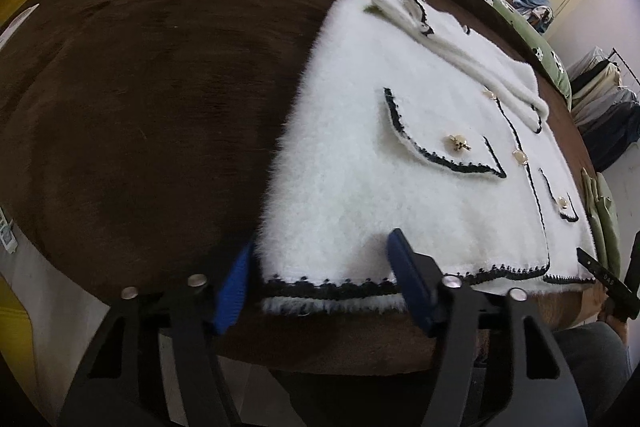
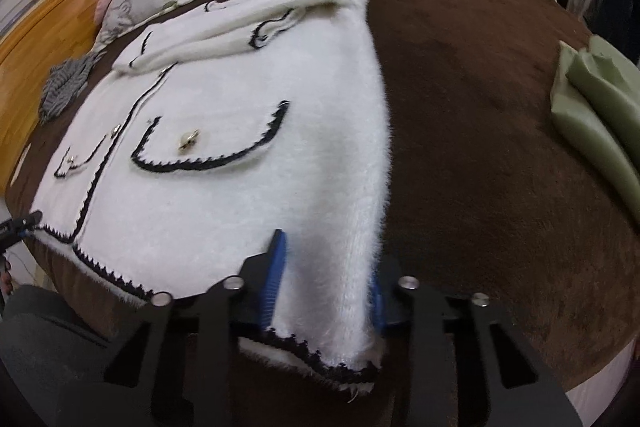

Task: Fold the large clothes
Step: 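Grasp the cardigan hem with the left tool while the right tool grasps the hem, then lift the hem with both tools and fold it up over the collar, then open both tools and release the folded hem onto the cardigan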

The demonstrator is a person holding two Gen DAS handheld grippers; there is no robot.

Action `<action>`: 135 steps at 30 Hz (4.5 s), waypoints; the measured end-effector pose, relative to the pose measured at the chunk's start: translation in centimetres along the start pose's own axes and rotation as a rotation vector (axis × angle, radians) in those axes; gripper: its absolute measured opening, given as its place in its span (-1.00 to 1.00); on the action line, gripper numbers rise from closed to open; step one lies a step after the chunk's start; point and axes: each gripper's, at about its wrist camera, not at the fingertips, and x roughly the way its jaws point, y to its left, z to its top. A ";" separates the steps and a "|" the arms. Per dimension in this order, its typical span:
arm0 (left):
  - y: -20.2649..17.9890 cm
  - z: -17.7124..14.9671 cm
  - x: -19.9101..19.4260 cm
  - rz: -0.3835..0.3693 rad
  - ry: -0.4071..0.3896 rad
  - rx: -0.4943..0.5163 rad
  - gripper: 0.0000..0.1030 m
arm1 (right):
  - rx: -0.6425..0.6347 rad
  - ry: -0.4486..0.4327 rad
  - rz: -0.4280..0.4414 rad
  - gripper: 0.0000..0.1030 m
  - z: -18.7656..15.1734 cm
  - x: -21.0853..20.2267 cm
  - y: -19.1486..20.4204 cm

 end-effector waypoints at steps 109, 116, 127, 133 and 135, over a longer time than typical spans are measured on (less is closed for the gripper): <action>-5.3 36.8 19.3 0.180 -0.107 0.141 -0.70 | 0.038 0.021 -0.094 -0.78 37.8 19.7 -2.4; -5.4 37.4 19.3 0.168 -0.086 0.134 -0.58 | 0.049 0.003 -0.076 -0.64 37.9 19.5 -2.6; -5.1 39.4 12.8 0.235 -0.207 0.150 0.87 | 0.034 -0.173 -0.162 0.59 39.7 13.3 -1.6; -7.1 38.8 10.1 0.185 -0.229 0.208 0.87 | -0.017 -0.237 -0.143 0.59 39.8 9.6 -0.7; -8.1 38.2 10.0 0.155 -0.208 0.227 0.87 | -0.039 -0.240 -0.128 0.59 39.5 9.1 -0.3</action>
